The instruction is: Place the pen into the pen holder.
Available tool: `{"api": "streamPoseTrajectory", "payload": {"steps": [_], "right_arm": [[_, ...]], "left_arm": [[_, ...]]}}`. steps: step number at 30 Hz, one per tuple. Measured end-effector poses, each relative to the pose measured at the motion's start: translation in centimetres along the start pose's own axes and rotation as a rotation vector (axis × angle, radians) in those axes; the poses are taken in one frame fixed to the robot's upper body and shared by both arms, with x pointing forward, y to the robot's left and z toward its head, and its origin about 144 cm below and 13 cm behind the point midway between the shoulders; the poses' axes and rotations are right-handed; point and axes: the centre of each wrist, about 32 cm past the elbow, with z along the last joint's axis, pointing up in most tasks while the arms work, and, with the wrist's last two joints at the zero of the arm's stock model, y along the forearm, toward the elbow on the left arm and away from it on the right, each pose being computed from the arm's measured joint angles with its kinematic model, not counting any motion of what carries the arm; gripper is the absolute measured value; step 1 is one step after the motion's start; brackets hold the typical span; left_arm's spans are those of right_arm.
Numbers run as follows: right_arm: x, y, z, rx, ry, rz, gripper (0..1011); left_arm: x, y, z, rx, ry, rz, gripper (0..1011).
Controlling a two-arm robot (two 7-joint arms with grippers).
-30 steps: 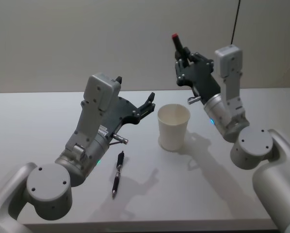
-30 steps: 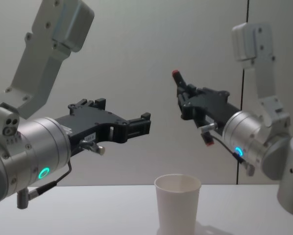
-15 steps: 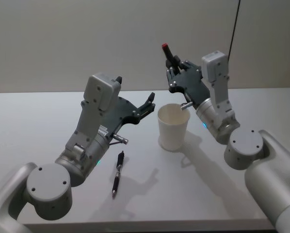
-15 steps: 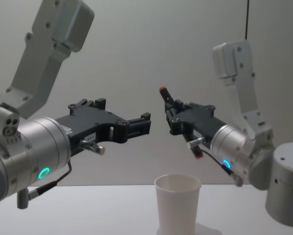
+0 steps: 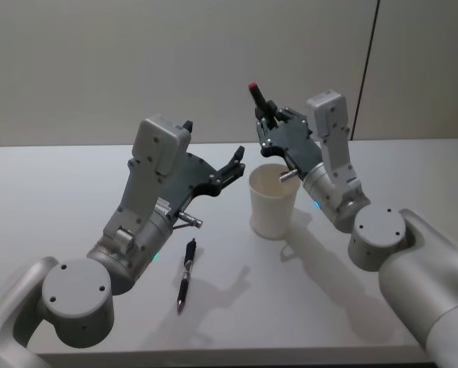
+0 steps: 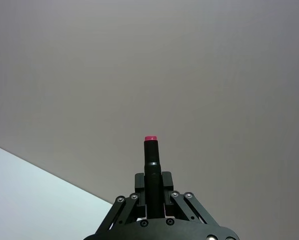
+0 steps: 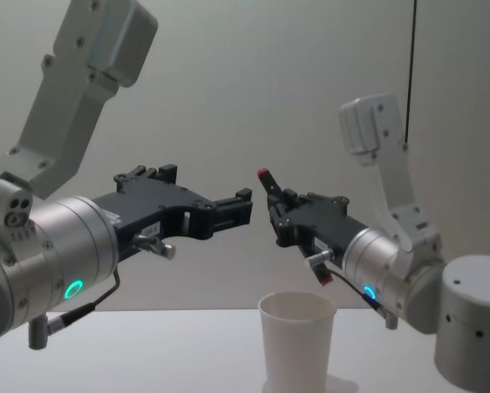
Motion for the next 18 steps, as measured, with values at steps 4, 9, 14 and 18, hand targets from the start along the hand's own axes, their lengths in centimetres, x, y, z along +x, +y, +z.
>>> {"api": "streamPoseTrajectory", "payload": {"steps": [4,9,14,18], "right_arm": [[-0.1,0.0,-0.3,-0.01,0.001,0.003,184],[-0.1,0.0,-0.7,-0.02,0.002,0.007,184],[-0.2,0.0,-1.1,-0.031,0.003,0.011,184],[-0.3,0.0,-1.3,-0.038,0.004,0.014,184]], "left_arm": [[0.0,0.0,0.0,0.0,0.0,0.0,1004],[0.0,0.0,0.0,0.0,0.0,0.0,1004],[0.0,0.0,0.0,0.0,0.0,0.0,1004],[0.0,0.0,0.0,0.0,0.0,0.0,1004]]}}
